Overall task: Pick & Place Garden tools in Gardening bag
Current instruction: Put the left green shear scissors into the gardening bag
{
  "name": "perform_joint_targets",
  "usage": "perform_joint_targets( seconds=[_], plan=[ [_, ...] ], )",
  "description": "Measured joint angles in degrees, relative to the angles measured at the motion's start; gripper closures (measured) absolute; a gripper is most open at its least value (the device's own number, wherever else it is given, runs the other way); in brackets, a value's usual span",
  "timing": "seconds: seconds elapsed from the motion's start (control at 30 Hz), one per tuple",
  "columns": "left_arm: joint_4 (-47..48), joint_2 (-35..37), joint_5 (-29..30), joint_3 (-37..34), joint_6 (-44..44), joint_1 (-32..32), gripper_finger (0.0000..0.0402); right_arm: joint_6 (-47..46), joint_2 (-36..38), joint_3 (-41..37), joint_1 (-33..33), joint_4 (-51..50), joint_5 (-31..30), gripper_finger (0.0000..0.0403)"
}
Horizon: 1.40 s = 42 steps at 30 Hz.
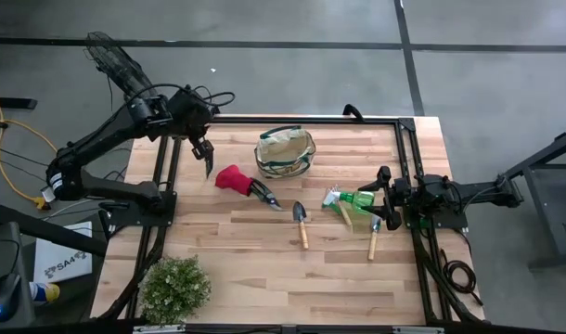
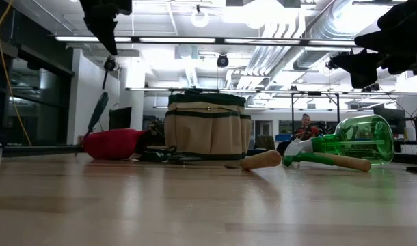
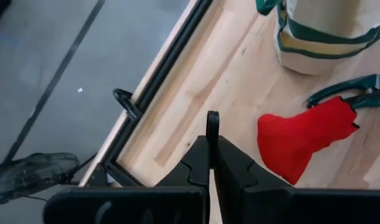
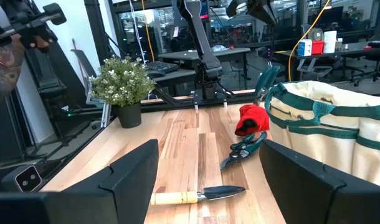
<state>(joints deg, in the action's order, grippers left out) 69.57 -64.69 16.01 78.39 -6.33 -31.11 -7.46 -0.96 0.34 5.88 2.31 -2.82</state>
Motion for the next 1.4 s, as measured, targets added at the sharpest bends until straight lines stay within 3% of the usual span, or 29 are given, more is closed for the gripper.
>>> perform_joint_targets(
  seconds=[0.47, 1.0, 1.4],
  plan=[
    [-3.9, 0.0, -0.7, 1.6, -3.0, 0.0, 0.0401, 0.0, 0.0, 0.0, 0.0, 0.0, 0.0, 0.0131],
    [-13.0, 0.0, -6.4, 1.6, -5.2, 0.1, 0.0401, 0.0, 0.0, 0.0, 0.0, 0.0, 0.0, 0.0131],
    [-20.7, 0.0, -6.0, 1.6, -5.1, 6.9, 0.0401, 0.0, 0.0, 0.0, 0.0, 0.0, 0.0, 0.0131]
  ],
)
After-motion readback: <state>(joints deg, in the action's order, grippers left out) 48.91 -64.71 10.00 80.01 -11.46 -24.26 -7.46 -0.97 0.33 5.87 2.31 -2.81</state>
